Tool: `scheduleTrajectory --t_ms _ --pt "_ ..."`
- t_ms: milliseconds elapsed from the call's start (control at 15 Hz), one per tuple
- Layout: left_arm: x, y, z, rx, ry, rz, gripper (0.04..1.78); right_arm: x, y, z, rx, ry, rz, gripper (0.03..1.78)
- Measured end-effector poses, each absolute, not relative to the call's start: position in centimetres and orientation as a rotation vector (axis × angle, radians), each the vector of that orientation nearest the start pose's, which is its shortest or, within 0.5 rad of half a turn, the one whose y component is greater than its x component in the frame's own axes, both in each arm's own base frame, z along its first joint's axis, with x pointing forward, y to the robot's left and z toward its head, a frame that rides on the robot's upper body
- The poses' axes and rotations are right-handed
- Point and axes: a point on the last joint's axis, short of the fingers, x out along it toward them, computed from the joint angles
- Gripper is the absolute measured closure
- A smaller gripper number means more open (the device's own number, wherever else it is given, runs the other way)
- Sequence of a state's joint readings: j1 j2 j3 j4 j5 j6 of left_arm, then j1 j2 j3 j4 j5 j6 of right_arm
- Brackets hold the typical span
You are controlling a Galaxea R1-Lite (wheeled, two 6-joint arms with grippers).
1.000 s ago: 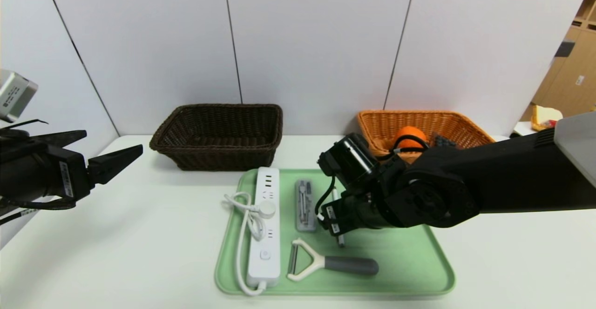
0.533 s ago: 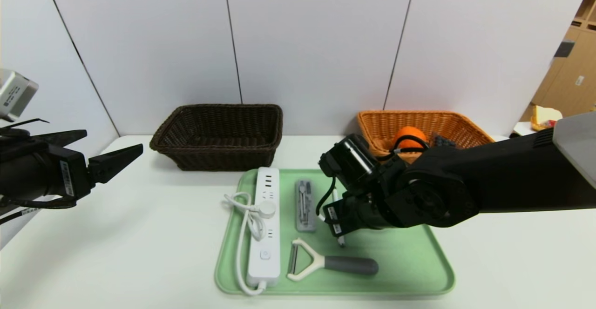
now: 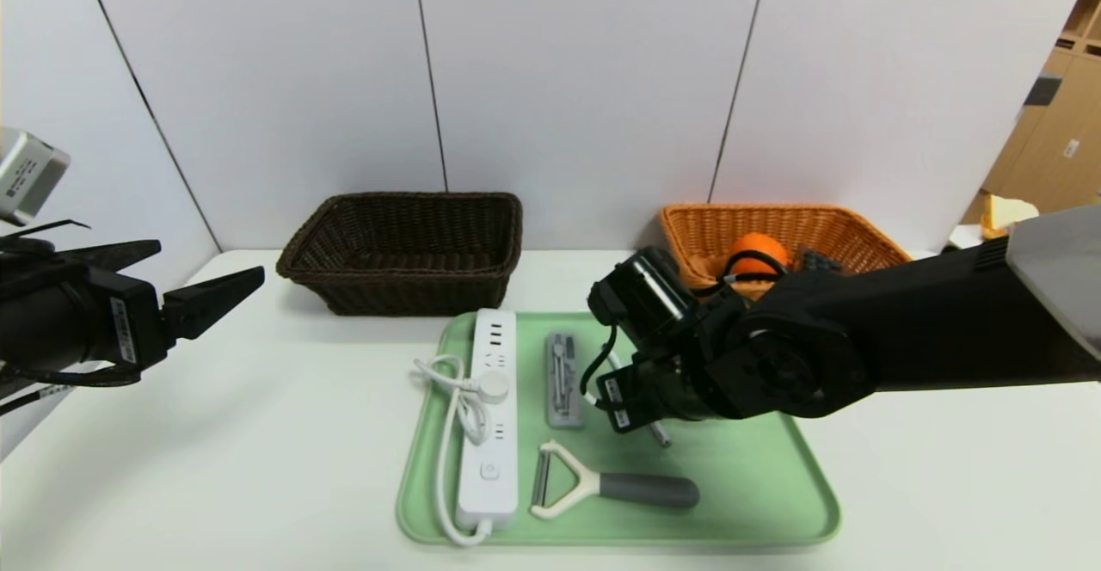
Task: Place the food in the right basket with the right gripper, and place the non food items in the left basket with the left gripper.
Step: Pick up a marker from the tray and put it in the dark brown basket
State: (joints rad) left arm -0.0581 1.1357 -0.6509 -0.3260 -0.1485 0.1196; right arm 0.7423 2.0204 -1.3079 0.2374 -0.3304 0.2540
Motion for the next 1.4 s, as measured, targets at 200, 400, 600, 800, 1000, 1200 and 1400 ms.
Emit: scheduleTrajectory --t_ms 200,400,600,800,1000,1200,1400 --pt "16.4 -1.3 24.1 0.113 0.148 -0.216 0.13 28.8 25.6 17.8 -0.192 0.655 0.322 1.76" --pt "16.3 -1.3 24.1 0.114 0.147 -0.215 0.13 28.9 26.4 24.3 -0.15 0.395 0.398 1.76" --pt "16.3 -1.3 24.1 0.122 0.146 -0.217 0.13 28.6 27.6 28.4 -0.141 0.18 0.448 1.76" --pt "16.2 -1.3 24.0 0.125 0.147 -0.217 0.13 30.0 29.8 28.2 -0.151 0.005 0.463 1.76" --pt "16.1 -1.3 23.9 0.126 0.149 -0.216 0.13 32.1 32.2 25.8 -0.167 -0.156 0.462 1.76" --pt "16.0 -1.3 23.9 0.126 0.147 -0.216 0.13 33.8 33.7 22.6 -0.182 -0.216 0.455 1.76" --pt "15.9 -1.3 23.7 0.126 0.151 -0.216 0.13 34.1 35.3 19.7 -0.24 -0.186 0.492 1.76"
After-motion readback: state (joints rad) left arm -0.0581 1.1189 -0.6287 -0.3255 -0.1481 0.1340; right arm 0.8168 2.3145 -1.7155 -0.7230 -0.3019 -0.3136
